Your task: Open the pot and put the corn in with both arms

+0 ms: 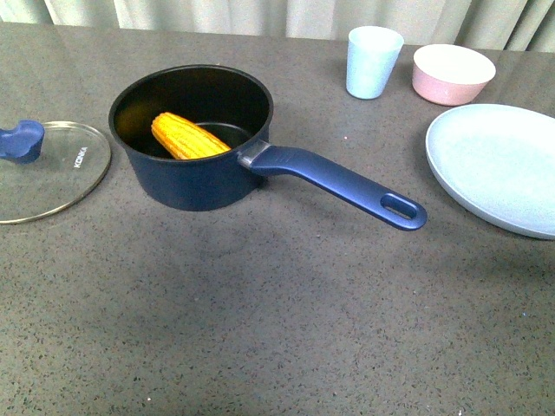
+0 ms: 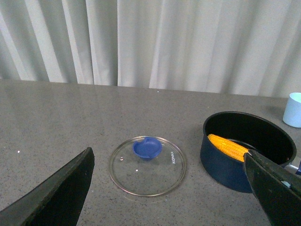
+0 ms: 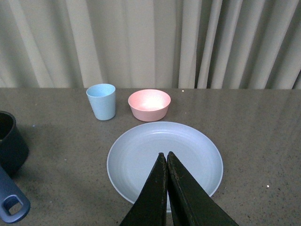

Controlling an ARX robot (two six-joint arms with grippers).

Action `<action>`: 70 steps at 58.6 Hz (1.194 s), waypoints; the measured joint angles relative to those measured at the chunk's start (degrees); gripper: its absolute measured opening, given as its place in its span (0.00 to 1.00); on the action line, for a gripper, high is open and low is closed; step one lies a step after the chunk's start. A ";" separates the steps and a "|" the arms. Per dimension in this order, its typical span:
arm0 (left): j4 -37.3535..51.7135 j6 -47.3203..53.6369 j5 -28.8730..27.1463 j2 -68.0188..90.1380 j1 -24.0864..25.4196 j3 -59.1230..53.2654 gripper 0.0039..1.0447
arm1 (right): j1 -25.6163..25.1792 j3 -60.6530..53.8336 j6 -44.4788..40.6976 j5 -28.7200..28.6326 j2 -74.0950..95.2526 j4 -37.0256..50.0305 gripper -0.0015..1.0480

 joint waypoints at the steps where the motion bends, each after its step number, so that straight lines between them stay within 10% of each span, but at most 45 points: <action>1: 0.00 0.00 0.00 0.00 0.00 0.00 0.92 | 0.00 0.00 -0.02 0.00 -0.61 -0.59 0.02; 70: 0.00 0.00 0.00 0.00 0.00 0.00 0.92 | 0.00 0.02 0.00 0.02 -26.27 -26.29 0.02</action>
